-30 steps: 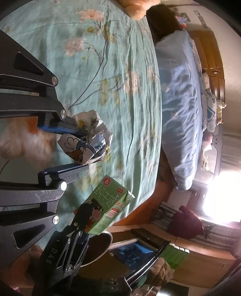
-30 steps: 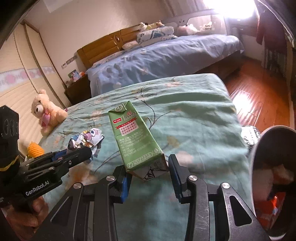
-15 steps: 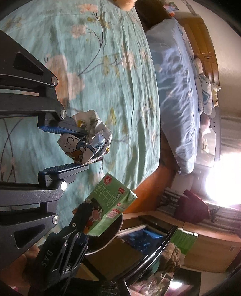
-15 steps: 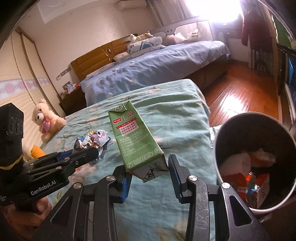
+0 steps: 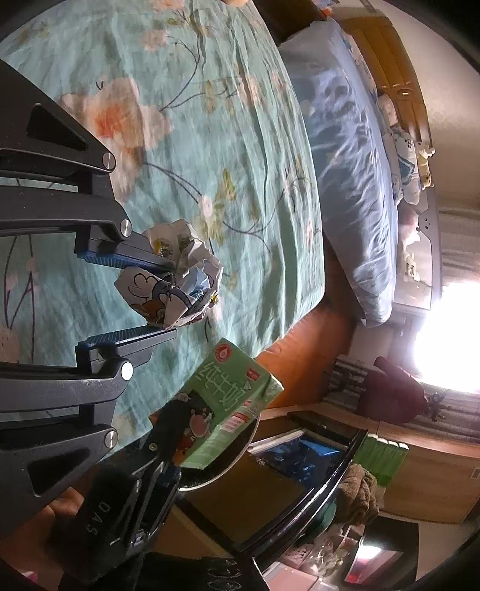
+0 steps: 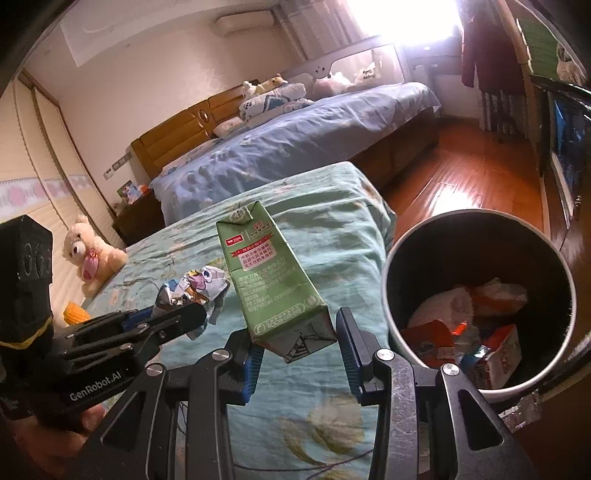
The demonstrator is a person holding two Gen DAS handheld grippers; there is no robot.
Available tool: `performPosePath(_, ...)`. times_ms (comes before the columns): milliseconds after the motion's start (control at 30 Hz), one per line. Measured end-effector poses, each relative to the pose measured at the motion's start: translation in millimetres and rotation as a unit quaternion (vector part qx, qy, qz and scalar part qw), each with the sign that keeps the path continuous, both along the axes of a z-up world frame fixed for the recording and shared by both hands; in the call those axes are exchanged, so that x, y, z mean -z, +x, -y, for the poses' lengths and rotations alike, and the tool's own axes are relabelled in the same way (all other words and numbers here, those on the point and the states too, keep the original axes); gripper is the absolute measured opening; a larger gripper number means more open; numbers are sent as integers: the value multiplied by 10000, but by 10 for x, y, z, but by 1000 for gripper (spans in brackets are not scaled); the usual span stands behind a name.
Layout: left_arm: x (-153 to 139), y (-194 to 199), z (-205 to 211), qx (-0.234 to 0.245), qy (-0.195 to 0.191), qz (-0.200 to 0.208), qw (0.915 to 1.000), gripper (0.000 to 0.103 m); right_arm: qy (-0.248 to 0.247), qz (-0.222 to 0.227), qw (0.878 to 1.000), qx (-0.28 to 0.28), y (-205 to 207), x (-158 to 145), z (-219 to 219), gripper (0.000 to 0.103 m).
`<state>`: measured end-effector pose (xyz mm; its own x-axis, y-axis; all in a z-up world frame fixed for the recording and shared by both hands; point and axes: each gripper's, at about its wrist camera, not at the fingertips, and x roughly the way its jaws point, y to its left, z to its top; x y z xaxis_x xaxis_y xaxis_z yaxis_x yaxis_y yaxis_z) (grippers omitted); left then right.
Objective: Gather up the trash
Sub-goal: 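Carry the foil wrapper and green juice box over the bin with both tools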
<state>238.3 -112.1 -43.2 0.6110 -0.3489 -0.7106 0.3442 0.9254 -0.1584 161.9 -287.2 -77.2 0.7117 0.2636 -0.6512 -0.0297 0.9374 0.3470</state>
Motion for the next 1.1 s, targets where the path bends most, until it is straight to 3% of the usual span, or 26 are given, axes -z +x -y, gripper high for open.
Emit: performPosePath(1100,-82,-67,670,694,150,101,9974,28,7,-79,9976,681,-316,-6,626,38)
